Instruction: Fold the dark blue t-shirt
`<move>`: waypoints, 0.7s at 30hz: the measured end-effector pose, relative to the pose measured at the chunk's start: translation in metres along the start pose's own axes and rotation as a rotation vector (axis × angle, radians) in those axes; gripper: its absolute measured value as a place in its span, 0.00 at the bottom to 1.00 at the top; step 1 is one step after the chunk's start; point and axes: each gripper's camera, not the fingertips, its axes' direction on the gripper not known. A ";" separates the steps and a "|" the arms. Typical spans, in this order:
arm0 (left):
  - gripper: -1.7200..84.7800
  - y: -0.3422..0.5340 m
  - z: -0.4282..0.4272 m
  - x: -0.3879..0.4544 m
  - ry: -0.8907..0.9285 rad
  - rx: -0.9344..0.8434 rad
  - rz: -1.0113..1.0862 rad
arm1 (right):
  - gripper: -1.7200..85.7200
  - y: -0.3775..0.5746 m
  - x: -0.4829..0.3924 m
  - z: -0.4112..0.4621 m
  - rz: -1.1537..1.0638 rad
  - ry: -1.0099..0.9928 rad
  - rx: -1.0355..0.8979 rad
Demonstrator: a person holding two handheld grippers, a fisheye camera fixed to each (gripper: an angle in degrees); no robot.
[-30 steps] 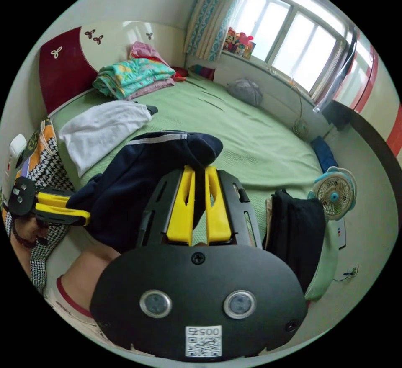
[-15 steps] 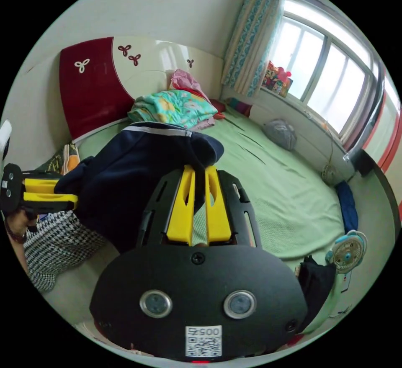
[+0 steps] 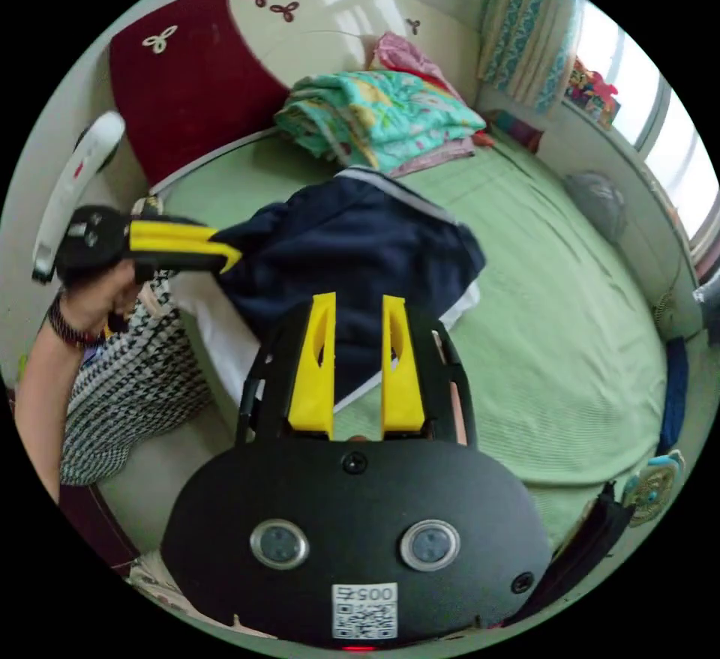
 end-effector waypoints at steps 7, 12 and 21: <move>0.04 0.033 -0.051 -0.016 -0.017 0.020 -0.033 | 0.11 0.022 0.013 0.053 0.086 -0.085 -0.138; 0.02 0.073 -0.103 -0.003 -0.070 0.046 -0.059 | 0.15 0.041 0.040 0.010 0.057 -0.113 -0.110; 0.01 0.108 -0.153 0.154 0.060 0.080 0.175 | 0.15 0.169 0.148 -0.077 0.276 0.037 -0.027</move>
